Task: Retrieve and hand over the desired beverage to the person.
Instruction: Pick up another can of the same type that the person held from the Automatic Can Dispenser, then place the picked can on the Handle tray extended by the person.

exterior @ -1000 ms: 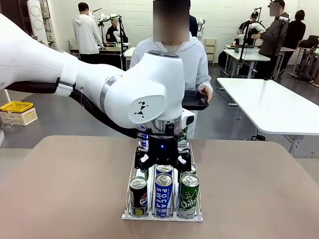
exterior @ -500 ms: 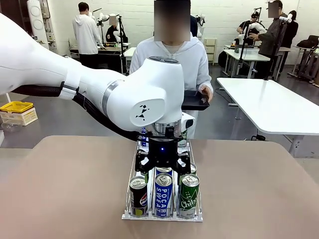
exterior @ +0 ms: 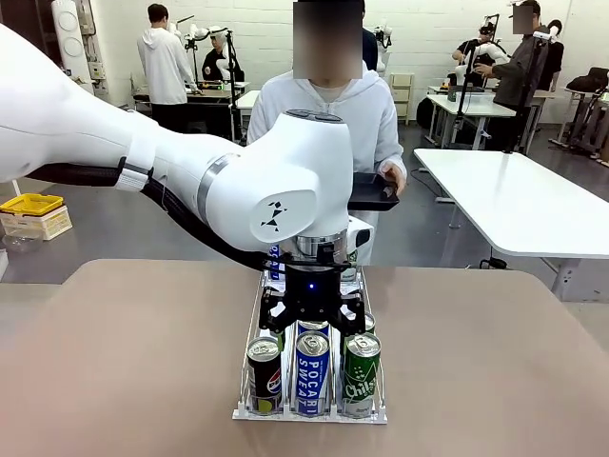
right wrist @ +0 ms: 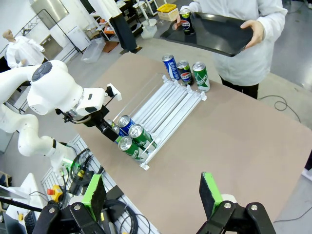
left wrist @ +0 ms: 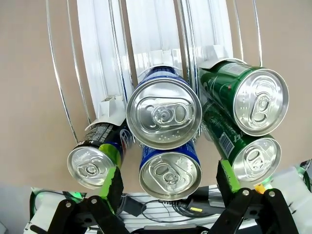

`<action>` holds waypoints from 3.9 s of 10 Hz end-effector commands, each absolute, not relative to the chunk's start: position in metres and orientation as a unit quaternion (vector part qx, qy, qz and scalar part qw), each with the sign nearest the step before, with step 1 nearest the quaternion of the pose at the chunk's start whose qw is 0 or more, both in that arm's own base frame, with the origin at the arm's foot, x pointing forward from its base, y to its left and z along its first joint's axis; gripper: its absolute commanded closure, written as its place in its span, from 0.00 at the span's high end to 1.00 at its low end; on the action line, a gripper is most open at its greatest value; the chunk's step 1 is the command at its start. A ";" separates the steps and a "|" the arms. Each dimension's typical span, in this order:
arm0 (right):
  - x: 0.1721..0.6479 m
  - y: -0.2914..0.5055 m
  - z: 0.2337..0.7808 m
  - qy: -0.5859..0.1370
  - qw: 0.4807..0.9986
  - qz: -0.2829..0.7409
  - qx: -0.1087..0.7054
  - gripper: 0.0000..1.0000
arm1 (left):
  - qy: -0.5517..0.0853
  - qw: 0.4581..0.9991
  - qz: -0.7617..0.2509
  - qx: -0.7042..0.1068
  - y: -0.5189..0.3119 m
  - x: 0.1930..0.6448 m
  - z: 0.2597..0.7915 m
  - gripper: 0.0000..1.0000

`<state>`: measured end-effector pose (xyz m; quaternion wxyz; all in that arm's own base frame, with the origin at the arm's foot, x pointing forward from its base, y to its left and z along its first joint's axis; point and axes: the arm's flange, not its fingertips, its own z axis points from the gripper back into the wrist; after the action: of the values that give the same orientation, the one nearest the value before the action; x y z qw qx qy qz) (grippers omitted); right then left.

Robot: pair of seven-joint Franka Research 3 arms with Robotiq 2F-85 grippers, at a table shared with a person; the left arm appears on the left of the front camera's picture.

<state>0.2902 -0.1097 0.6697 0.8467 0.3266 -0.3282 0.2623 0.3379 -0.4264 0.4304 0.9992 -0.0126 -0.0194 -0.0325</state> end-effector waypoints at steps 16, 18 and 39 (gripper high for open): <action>0.292 -0.109 0.670 -0.338 0.835 0.269 0.340 1.00 | 0.009 1.000 -0.027 -0.011 -0.431 0.337 0.425 0.00; 0.292 -0.109 0.670 -0.338 0.835 0.269 0.340 1.00 | 0.010 1.000 -0.025 -0.010 -0.431 0.337 0.425 0.00; 0.292 -0.109 0.670 -0.338 0.835 0.269 0.340 1.00 | -0.062 0.993 -0.099 -0.036 -0.369 0.324 0.694 0.00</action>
<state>0.2902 -0.1099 0.6696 0.8467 0.3266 -0.3283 0.2620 0.3270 -0.3695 0.6909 0.9924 -0.0349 -0.0579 -0.1028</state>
